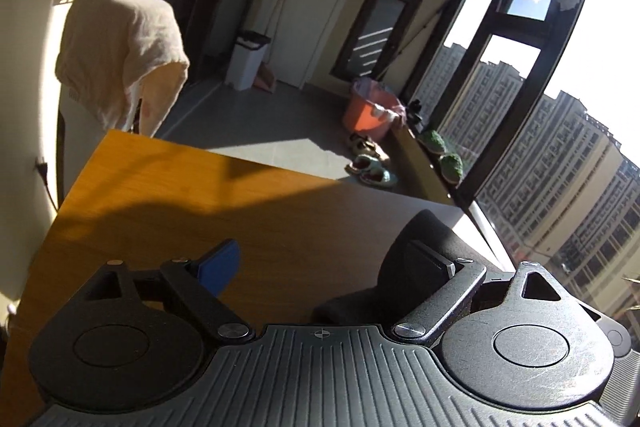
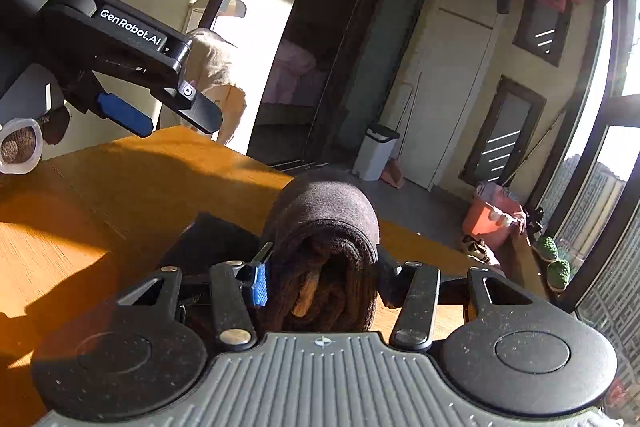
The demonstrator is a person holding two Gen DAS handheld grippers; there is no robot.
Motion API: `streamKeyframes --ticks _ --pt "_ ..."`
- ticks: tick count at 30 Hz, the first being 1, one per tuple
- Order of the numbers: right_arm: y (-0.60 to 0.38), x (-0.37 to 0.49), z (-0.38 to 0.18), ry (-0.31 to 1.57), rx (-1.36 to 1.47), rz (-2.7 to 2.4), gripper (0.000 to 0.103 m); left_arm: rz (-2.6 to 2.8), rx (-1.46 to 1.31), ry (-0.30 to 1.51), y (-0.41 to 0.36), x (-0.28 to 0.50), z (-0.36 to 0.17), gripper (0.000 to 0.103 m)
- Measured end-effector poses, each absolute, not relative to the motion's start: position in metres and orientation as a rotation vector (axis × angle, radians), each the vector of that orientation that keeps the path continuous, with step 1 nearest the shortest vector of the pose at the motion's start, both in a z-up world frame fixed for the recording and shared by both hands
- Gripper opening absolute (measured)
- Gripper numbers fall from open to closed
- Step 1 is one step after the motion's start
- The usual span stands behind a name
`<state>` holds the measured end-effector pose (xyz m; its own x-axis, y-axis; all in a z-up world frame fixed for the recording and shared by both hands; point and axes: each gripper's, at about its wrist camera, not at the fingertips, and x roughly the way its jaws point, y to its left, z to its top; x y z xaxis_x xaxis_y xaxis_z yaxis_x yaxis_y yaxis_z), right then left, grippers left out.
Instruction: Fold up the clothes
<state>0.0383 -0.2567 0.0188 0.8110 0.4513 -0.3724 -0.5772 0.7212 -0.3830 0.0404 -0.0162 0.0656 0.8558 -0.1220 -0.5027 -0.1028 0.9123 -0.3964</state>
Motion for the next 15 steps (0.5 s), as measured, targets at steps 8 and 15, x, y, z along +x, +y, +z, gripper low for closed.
streamKeyframes --ticks 8,15 --pt "-0.208 -0.016 -0.029 0.016 -0.992 0.56 0.056 -0.094 -0.373 0.58 -0.065 0.048 0.06 0.099" --pt "-0.253 0.002 0.029 0.268 -0.539 0.807 0.103 -0.042 -0.271 0.597 -0.069 0.046 0.035 0.1"
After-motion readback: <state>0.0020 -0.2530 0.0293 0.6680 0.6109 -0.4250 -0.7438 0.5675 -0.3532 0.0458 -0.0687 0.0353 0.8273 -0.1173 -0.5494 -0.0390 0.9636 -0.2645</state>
